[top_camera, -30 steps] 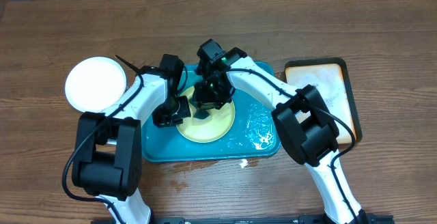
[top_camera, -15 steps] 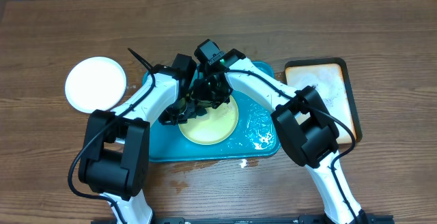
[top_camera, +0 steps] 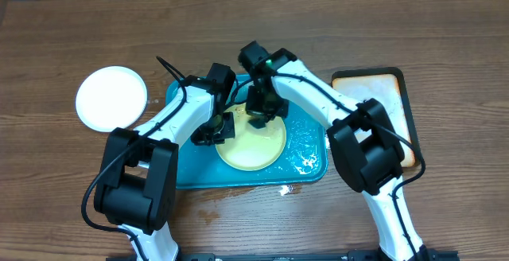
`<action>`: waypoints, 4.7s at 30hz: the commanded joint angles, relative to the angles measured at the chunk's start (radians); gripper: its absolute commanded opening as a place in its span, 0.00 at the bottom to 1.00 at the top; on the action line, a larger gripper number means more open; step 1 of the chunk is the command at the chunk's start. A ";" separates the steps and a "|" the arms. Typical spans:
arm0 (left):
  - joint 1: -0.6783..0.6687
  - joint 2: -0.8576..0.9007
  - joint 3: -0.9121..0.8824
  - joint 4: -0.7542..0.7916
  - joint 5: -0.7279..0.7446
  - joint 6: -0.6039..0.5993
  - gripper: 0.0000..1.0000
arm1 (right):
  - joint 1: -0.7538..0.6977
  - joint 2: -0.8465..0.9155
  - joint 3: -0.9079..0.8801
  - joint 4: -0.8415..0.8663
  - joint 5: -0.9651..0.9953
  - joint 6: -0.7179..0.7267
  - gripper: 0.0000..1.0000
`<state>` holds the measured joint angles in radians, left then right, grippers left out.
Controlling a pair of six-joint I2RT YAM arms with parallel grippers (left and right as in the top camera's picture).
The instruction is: Clean dirty plates on tray and stack at the side
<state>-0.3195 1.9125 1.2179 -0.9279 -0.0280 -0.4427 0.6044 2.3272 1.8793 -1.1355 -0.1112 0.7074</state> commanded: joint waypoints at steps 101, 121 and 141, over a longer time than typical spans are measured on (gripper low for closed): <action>0.016 0.064 0.031 0.043 0.092 -0.038 0.04 | 0.040 0.045 0.039 0.245 -0.230 -0.214 0.04; 0.005 0.064 0.082 0.024 0.038 -0.113 0.04 | -0.142 0.045 -0.029 0.108 -0.043 -0.096 0.04; 0.007 0.064 0.082 0.044 0.019 -0.139 0.04 | -0.217 -0.045 0.065 -0.064 -0.057 -0.271 0.04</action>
<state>-0.3279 1.9518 1.3033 -0.8661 0.0742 -0.5499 0.4084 2.3440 1.9022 -1.1942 -0.2878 0.5037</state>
